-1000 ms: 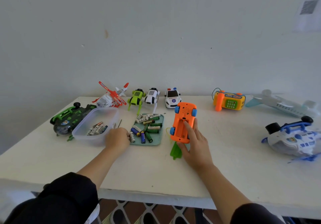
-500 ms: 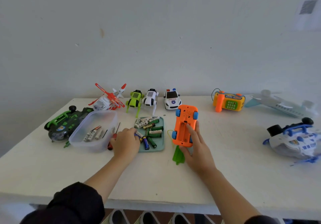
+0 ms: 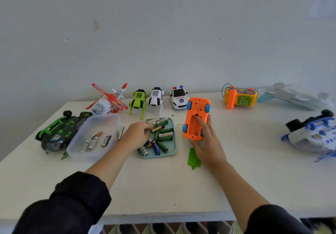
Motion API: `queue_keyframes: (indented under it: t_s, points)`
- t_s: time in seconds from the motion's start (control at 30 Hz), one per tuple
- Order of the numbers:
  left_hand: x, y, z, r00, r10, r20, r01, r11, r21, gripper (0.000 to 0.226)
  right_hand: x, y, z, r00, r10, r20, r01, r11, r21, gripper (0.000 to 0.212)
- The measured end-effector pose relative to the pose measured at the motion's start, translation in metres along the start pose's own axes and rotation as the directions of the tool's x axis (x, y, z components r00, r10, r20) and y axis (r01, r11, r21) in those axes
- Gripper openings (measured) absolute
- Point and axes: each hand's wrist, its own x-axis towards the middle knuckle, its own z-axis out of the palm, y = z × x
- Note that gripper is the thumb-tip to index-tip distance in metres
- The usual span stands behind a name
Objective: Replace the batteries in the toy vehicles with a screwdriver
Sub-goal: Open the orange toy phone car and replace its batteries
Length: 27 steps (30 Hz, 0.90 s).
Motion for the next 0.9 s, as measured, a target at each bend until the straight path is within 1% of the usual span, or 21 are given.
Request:
queue_keyframes:
  t_s: [0.07, 0.2, 0.23, 0.27, 0.33, 0.37, 0.4, 0.47, 0.6, 0.67, 0.73, 0.77, 0.83, 0.9]
  points:
    - [-0.001, 0.004, 0.002, 1.0, -0.002, -0.022, 0.002, 1.0, 0.007, 0.03, -0.001, -0.001, 0.0, 1.0, -0.012, 0.012, 0.012, 1.0, -0.016, 0.074]
    - [0.002, 0.002, -0.006, 0.999, -0.007, -0.04, 0.005, 0.999, -0.043, 0.027, -0.001, -0.002, -0.001, 1.0, -0.012, -0.007, 0.012, 1.0, 0.016, 0.076]
    - [0.002, 0.001, -0.01, 1.0, 0.019, -0.011, -0.019, 0.999, -0.036, 0.026, -0.001, -0.001, -0.001, 1.0, -0.008, -0.013, 0.009, 1.0, 0.023, 0.076]
    - [0.001, 0.001, -0.014, 0.997, 0.061, 0.049, -0.06, 0.998, -0.017, 0.025, 0.0, -0.001, -0.001, 1.0, 0.008, -0.006, -0.007, 0.999, 0.033, 0.078]
    - [-0.005, 0.005, -0.019, 0.969, 0.153, 0.197, -0.164, 0.986, 0.041, 0.024, 0.0, 0.0, 0.0, 0.999, 0.036, 0.01, -0.036, 0.998, 0.06, 0.082]
    - [-0.009, 0.007, -0.019, 0.95, 0.174, 0.26, -0.201, 0.976, 0.08, 0.025, 0.0, 0.001, 0.001, 0.999, 0.046, 0.01, -0.047, 0.996, 0.074, 0.084]
    - [-0.012, 0.008, -0.018, 0.937, 0.181, 0.3, -0.227, 0.966, 0.124, 0.027, 0.0, 0.001, 0.001, 0.999, 0.054, 0.006, -0.054, 0.995, 0.083, 0.084]
    - [-0.017, 0.009, -0.013, 0.926, 0.195, 0.322, -0.269, 0.942, 0.202, 0.029, 0.0, 0.0, 0.0, 0.999, 0.052, -0.003, -0.052, 0.995, 0.091, 0.082]
    - [-0.022, 0.01, -0.002, 0.918, 0.238, 0.318, -0.332, 0.899, 0.284, 0.03, -0.001, 0.003, 0.0, 0.999, 0.032, -0.011, -0.03, 0.994, 0.108, 0.083]
    - [-0.024, 0.01, -0.001, 0.916, 0.233, 0.326, -0.328, 0.903, 0.278, 0.031, -0.002, 0.004, 0.0, 1.0, 0.029, 0.003, -0.029, 0.994, 0.104, 0.083]
    - [-0.023, 0.01, -0.004, 0.928, 0.205, 0.31, -0.277, 0.938, 0.209, 0.04, -0.002, 0.005, 0.0, 0.999, 0.041, 0.012, -0.042, 0.993, 0.11, 0.085]
    - [-0.021, 0.011, -0.006, 0.945, 0.185, 0.271, -0.233, 0.959, 0.158, 0.043, -0.001, 0.005, 0.0, 0.999, 0.039, 0.011, -0.04, 0.993, 0.111, 0.086]
    - [-0.012, 0.015, -0.009, 0.98, 0.15, 0.129, -0.164, 0.981, 0.106, 0.039, 0.001, 0.006, 0.001, 0.999, 0.048, 0.015, -0.05, 0.993, 0.108, 0.086]
    - [0.001, 0.019, -0.004, 0.992, 0.123, 0.019, -0.125, 0.981, 0.151, 0.033, 0.002, 0.006, 0.0, 0.998, 0.058, 0.017, -0.06, 0.991, 0.115, 0.088]
